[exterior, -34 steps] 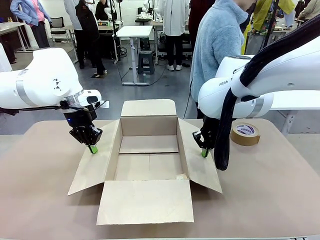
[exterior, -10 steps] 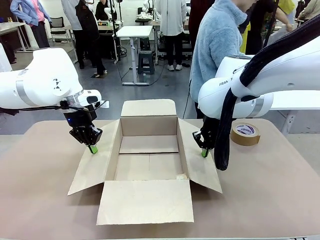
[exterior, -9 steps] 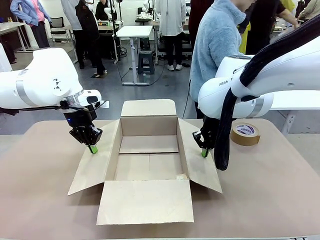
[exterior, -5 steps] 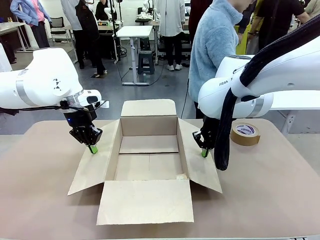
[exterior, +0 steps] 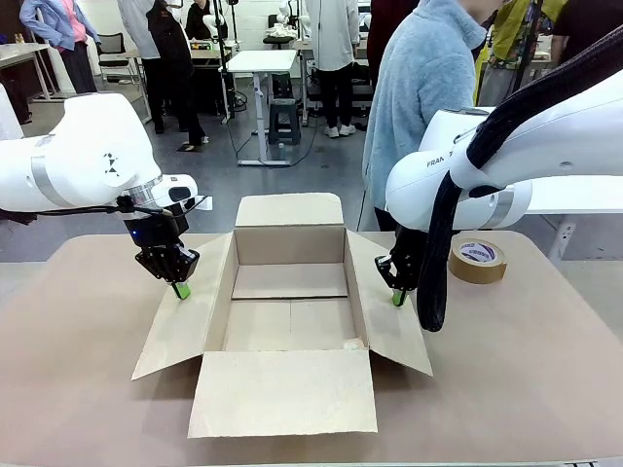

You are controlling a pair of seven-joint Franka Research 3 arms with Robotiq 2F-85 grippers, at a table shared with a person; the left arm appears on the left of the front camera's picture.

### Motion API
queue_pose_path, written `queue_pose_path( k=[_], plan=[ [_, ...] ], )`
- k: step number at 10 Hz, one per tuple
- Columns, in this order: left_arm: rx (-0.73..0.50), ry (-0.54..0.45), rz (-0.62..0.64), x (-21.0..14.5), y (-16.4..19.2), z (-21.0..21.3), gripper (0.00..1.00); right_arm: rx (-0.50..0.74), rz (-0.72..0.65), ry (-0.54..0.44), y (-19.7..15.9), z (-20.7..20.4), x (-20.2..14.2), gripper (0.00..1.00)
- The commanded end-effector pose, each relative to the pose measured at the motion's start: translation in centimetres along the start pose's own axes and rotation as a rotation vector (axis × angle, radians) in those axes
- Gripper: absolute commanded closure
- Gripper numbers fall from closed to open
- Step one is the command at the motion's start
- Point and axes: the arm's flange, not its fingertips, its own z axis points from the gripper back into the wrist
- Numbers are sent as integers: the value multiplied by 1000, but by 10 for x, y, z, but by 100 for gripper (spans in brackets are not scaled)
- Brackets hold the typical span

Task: Wrap the clocks to prevent damage.
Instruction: Once the human has placed the objects inside and stepped back, release both hands from the side flaps of the Package Box.

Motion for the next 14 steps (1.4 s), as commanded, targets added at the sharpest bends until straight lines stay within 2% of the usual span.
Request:
queue_pose_path(
  k=[1,14],
  plan=[
    [21,-9,15,1,1,0,100,-6,-15,-1,1,-1,0,100],
    [21,-9,15,1,1,0,100,-6,-15,-1,1,-1,0,100]
  ],
)
